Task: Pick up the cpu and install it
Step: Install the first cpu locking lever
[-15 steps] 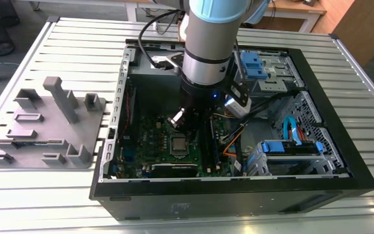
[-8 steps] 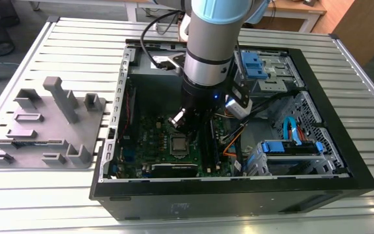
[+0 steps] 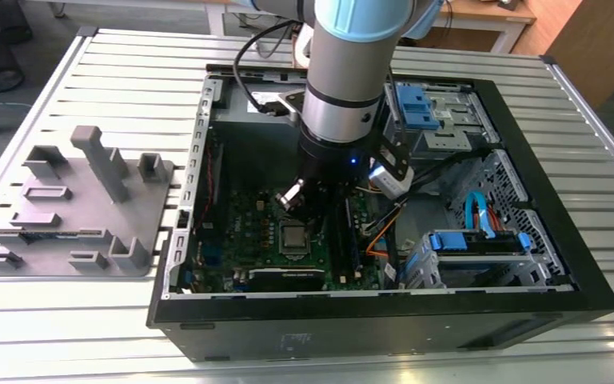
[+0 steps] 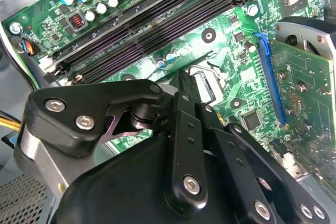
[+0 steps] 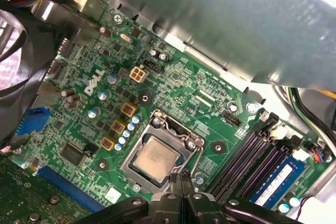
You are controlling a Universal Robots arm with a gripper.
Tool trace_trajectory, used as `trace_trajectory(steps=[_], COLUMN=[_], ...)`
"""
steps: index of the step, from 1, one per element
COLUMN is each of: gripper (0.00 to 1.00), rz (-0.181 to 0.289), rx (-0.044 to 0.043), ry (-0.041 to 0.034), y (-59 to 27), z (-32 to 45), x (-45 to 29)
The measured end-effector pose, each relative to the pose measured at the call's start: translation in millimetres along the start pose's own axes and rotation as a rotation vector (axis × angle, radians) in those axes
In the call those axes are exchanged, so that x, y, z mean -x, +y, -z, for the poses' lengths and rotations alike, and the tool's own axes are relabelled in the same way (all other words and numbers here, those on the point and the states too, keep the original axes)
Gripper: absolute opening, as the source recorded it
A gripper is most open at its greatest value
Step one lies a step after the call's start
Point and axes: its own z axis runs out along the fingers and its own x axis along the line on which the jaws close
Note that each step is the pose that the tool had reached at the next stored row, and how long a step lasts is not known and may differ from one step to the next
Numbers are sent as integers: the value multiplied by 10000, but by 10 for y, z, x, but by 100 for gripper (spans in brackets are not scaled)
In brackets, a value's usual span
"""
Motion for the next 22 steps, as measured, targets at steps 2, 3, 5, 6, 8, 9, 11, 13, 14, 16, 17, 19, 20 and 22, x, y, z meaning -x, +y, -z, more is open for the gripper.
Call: trace_trajectory(steps=[2,3,5,6,8,9,11,13,14,16,17,19,20,22], gripper=[11,11,11,11,11,11,11,11,11,11,11,11,11,11], rz=[-75,-91,-92,-92,-96,-108,-142,-172,-188,-222,-240,-282,-296,-298], rx=[-47,-56,-56,-56,-62,-76,-104,-125,-132,-142,-144,-148,-149,-150], ry=[43,53,53,52,56,66,91,110,116,126,126,118,116,115], y=[-2,-3,-3,-3,-5,-8,-14,-20,-23,-31,-35,-47,-48,-48], z=[-3,-3,-3,-3,-5,-6,-8,-12,-15,-22,-26,-36,-38,-38], x=[4,6,6,6,8,10,12,14,14,11,9,2,1,1])
